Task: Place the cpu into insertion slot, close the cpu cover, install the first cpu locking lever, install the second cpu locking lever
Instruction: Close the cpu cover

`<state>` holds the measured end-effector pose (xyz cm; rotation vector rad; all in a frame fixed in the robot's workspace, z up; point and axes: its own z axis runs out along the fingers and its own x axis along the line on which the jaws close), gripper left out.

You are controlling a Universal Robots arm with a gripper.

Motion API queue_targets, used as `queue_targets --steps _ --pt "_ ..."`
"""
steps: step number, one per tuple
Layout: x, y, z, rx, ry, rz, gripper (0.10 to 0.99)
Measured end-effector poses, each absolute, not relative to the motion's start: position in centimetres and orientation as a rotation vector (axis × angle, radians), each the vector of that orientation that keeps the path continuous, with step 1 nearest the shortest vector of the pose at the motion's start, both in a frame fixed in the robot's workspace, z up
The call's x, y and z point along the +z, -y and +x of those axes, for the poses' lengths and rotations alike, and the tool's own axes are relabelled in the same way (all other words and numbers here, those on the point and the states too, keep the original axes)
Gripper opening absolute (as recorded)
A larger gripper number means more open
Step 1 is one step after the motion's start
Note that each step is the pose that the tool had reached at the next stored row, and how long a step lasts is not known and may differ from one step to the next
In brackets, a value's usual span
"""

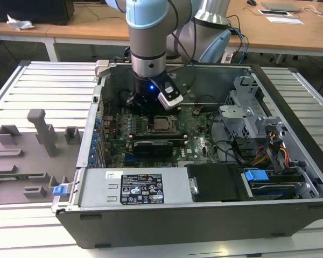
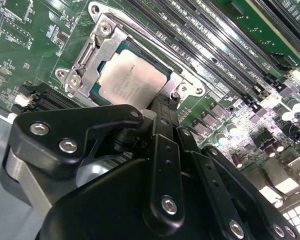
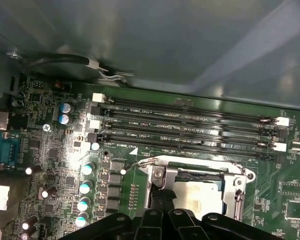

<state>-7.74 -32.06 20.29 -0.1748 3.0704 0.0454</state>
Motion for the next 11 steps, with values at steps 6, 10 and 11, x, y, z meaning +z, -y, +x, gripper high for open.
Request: queue_targets --steps 6,10,11 --pt "20.3 32.07 -7.75 0.045 -3.071 -0.175 0.106" --pt "20.58 32.01 -7.71 0.047 -3.069 -0.175 0.106" --pt "20.7 32.0 -7.7 0.047 -3.068 -0.175 0.106"
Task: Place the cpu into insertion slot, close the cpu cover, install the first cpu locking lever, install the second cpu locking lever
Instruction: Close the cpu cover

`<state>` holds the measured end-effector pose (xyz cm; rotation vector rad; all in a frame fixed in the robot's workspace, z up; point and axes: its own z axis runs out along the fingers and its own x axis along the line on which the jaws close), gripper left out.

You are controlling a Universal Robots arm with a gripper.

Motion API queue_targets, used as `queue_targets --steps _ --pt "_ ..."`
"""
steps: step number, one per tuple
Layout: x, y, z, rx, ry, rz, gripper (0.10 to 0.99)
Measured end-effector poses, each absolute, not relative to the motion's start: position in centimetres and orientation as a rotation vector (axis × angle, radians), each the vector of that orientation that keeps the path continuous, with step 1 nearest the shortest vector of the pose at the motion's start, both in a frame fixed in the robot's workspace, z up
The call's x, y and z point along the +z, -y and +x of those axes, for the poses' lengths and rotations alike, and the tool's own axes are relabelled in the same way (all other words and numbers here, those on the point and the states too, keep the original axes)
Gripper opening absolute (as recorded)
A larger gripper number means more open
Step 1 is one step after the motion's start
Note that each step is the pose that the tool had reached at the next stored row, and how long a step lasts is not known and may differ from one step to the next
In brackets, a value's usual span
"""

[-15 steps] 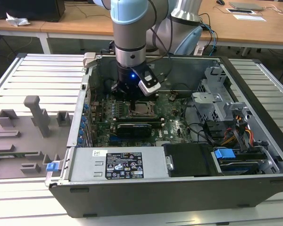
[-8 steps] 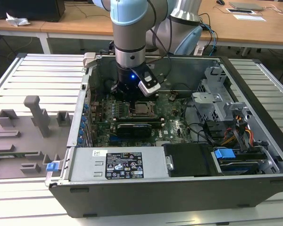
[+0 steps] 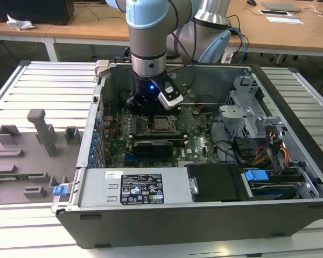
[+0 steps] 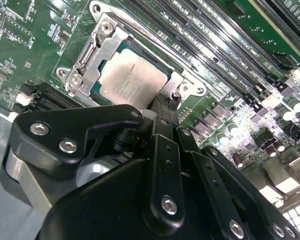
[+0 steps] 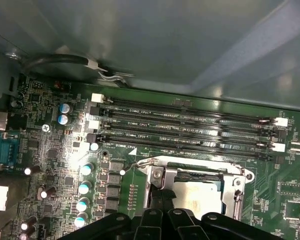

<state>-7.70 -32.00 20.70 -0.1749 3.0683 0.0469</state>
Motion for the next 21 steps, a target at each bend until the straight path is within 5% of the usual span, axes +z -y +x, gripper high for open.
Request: queue_targets --steps 21 --pt "20.5 33.2 -6.8 0.044 -3.071 -0.175 0.106"
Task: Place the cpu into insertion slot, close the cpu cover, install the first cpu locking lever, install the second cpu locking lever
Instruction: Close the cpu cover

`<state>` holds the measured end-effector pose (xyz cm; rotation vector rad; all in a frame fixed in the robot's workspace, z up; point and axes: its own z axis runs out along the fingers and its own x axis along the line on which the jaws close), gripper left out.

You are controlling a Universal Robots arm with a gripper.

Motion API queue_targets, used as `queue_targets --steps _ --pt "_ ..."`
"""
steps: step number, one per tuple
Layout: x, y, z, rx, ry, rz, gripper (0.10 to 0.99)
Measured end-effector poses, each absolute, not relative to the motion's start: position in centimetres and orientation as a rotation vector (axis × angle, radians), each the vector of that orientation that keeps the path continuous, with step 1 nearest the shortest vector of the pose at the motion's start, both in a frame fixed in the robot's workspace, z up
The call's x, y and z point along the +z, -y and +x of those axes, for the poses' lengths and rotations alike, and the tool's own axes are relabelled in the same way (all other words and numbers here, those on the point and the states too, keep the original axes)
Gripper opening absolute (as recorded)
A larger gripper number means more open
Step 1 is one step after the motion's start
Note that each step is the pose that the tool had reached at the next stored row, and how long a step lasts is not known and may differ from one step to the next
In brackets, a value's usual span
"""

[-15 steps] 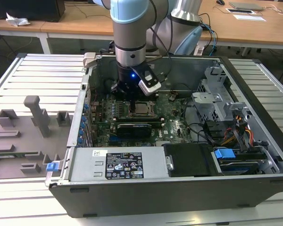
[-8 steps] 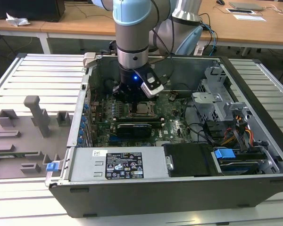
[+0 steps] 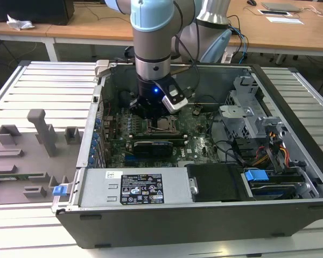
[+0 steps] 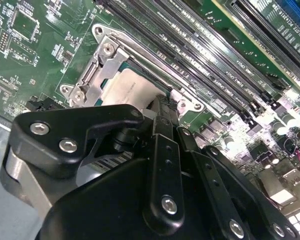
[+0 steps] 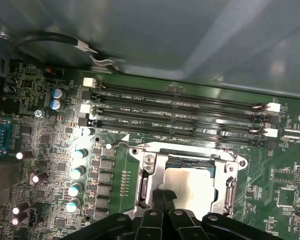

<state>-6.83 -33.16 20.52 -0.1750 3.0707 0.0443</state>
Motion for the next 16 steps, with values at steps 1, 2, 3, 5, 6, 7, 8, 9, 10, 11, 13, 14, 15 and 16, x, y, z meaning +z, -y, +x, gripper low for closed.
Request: queue_targets --steps 1,2,3,5,6,7,8,9,10,11,13,14,15,16 --pt "20.51 33.16 -6.81 0.044 -3.071 -0.175 0.106" --pt "20.5 33.16 -6.81 0.044 -3.071 -0.175 0.106" --pt "20.49 33.15 -6.8 0.045 -3.07 -0.175 0.106" --pt "20.67 33.14 -6.79 0.045 -3.07 -0.175 0.106" --pt "20.81 33.15 -6.8 0.045 -3.07 -0.175 0.106" --pt "20.84 33.15 -6.79 0.045 -3.07 -0.175 0.106" --pt "20.93 33.15 -6.8 0.045 -3.07 -0.175 0.106" --pt "21.06 33.15 -6.8 0.045 -3.07 -0.175 0.106" --pt "21.29 33.15 -6.8 0.045 -3.07 -0.175 0.106" --pt "21.4 33.15 -6.79 0.045 -3.07 -0.175 0.106" --pt "21.44 32.92 -6.79 0.045 -3.07 -0.175 0.106" --pt "21.44 32.7 -6.8 0.045 -3.07 -0.175 0.106" --pt "21.44 32.6 -6.81 0.044 -3.07 -0.175 0.106" --pt "21.43 32.5 -6.84 0.045 -3.07 -0.175 0.106"
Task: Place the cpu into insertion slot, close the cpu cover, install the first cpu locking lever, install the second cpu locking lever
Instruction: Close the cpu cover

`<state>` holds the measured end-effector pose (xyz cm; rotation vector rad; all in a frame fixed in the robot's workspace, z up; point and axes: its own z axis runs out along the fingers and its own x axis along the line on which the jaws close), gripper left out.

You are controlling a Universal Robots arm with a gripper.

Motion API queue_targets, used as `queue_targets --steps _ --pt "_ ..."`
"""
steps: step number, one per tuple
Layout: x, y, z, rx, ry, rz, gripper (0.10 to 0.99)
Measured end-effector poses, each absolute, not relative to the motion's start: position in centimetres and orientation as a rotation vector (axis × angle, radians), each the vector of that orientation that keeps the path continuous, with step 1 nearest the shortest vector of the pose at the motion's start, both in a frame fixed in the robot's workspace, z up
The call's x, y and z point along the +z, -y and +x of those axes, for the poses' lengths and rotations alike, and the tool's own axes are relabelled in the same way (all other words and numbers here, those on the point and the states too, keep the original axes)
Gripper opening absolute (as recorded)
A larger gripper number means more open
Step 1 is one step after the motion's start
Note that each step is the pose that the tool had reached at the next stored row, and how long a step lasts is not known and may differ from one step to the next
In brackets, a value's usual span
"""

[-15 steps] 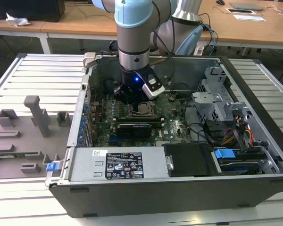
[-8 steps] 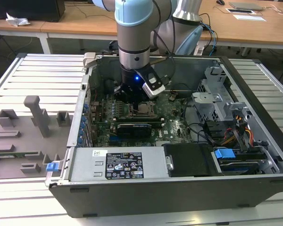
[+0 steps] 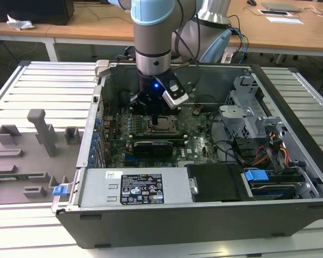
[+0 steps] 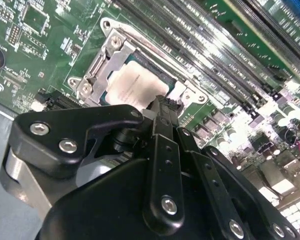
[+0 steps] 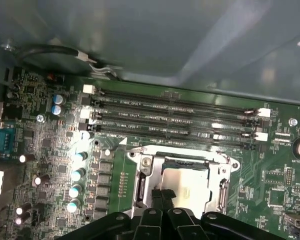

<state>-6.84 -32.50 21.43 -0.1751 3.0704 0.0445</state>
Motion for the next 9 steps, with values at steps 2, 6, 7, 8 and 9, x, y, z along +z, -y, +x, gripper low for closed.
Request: queue_targets --steps 2,6,7,8,9 --pt "21.4 32.35 -7.05 0.045 -3.07 -0.175 0.106" --pt "21.22 32.28 -7.64 0.045 -3.07 -0.175 0.106" --pt "21.08 32.28 -7.64 0.045 -3.07 -0.175 0.106" --pt "20.97 32.28 -7.65 0.045 -3.07 -0.175 0.106" --pt "20.92 32.29 -7.65 0.044 -3.07 -0.175 0.106"
